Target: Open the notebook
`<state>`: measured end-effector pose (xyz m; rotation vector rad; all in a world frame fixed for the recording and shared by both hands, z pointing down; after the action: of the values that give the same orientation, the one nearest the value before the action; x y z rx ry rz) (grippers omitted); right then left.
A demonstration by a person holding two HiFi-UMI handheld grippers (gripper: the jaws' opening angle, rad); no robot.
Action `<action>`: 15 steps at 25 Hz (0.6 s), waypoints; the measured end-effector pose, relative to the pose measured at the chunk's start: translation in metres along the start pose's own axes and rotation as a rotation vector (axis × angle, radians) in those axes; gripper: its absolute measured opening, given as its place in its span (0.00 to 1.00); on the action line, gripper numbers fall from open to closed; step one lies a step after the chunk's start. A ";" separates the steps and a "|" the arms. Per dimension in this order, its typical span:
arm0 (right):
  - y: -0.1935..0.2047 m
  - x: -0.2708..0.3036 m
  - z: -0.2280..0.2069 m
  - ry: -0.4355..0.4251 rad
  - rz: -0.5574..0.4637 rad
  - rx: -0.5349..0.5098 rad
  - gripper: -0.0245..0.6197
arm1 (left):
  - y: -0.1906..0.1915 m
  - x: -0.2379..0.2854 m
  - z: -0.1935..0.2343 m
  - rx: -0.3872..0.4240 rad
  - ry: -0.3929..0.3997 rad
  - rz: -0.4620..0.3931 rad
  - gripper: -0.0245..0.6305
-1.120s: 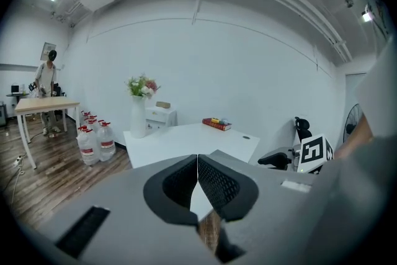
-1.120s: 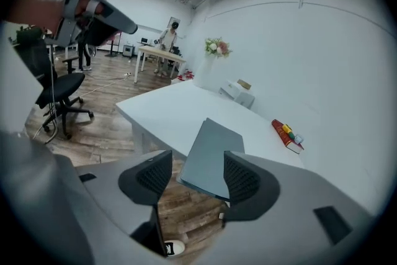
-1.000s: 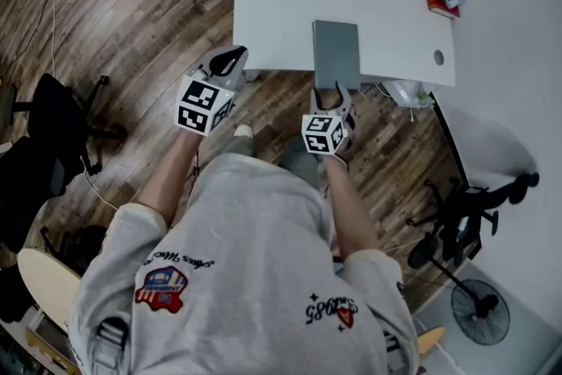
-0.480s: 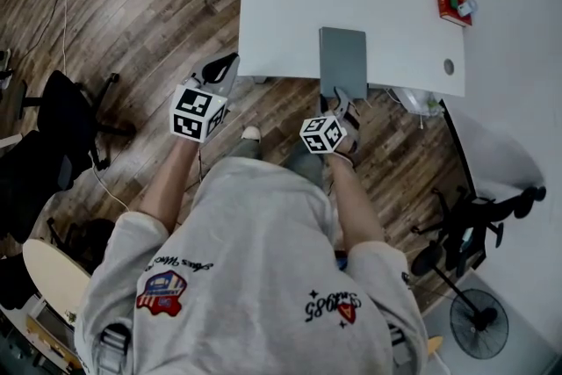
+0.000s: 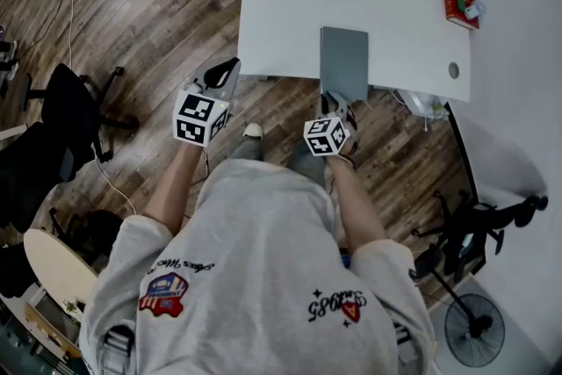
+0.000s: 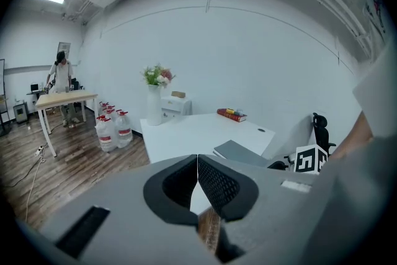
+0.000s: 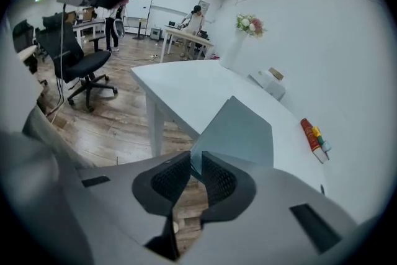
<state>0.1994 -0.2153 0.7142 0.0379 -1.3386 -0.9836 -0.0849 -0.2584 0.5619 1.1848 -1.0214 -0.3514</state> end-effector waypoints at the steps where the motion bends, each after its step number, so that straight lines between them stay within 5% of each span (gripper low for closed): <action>1: 0.000 0.000 -0.002 -0.019 -0.002 0.015 0.13 | -0.001 0.002 -0.003 0.000 0.000 0.000 0.05; 15: -0.004 -0.025 -0.028 -0.172 -0.108 0.117 0.09 | -0.021 0.015 -0.035 0.002 -0.012 -0.014 0.05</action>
<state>0.2221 -0.2167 0.6840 0.1181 -1.5646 -1.0154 -0.0434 -0.2559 0.5496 1.1931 -1.0243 -0.3687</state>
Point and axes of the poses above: the fingertips, and each gripper's own axes: x forward along the fingers, z to its left, y out of its underside, the point moved 7 cm from there along -x, backward along the fingers, and after that the axes turned 9 degrees about x, right-handed, at the moved point
